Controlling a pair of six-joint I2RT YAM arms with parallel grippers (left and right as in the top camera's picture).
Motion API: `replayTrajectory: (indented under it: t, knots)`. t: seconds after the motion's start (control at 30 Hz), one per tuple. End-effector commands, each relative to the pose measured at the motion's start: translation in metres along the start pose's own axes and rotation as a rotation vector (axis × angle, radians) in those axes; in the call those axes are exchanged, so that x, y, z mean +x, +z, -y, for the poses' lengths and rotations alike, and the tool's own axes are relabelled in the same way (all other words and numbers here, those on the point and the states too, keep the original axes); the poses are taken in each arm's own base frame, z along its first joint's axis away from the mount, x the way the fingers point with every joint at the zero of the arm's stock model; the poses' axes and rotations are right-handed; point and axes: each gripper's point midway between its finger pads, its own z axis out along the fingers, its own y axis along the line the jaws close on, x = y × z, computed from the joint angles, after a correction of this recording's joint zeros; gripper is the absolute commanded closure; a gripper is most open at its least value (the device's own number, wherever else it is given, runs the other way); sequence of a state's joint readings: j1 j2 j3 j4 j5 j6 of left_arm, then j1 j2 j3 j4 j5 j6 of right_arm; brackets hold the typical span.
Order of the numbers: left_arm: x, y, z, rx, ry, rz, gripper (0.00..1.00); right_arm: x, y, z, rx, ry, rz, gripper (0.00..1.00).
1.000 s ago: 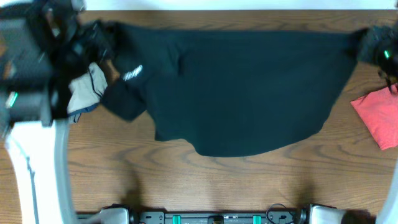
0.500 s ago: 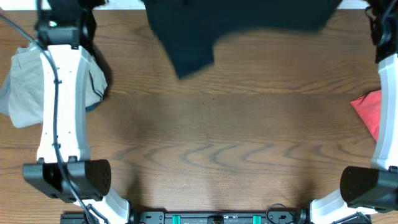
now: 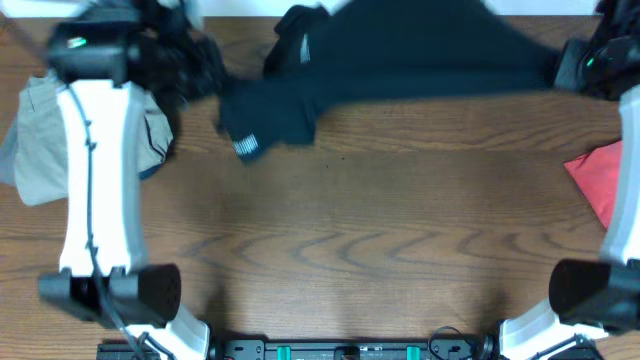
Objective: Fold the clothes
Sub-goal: 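Swing the lifted shirt forward and lay it down with both grippers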
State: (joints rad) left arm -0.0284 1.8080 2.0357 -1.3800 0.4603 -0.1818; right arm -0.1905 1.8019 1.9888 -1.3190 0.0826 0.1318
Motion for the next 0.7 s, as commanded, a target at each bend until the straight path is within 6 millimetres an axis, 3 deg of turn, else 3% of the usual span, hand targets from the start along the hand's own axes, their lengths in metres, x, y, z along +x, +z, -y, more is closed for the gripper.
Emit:
replayTrajectory:
  t: [0.0, 0.1, 0.2, 0.37, 0.5, 0.67]
  knots:
    - [0.046, 0.046, -0.017, -0.066, 0.026, -0.233, 0.94, 0.041, 0.047, 0.023, 0.111, -0.024, -0.203, 0.99]
    - [0.096, 0.078, -0.033, -0.103, 0.013, -0.43, 0.94, 0.088, 0.076, 0.027, 0.131, -0.039, -0.367, 0.99]
    - [0.144, 0.098, -0.055, -0.143, -0.046, -0.596, 0.94, 0.134, 0.093, 0.032, 0.151, -0.041, -0.511, 0.99]
    - [0.202, 0.109, -0.084, -0.189, -0.105, -0.779, 0.94, 0.193, 0.103, 0.049, 0.233, 0.027, -0.686, 0.99]
    - [0.224, 0.108, -0.099, -0.236, -0.104, -0.832, 0.94, 0.223, 0.105, 0.057, 0.255, 0.054, -0.771, 0.99]
    - [0.227, 0.097, -0.1, -0.256, -0.092, -0.785, 0.94, 0.244, 0.101, 0.062, 0.27, 0.082, -0.819, 0.99]
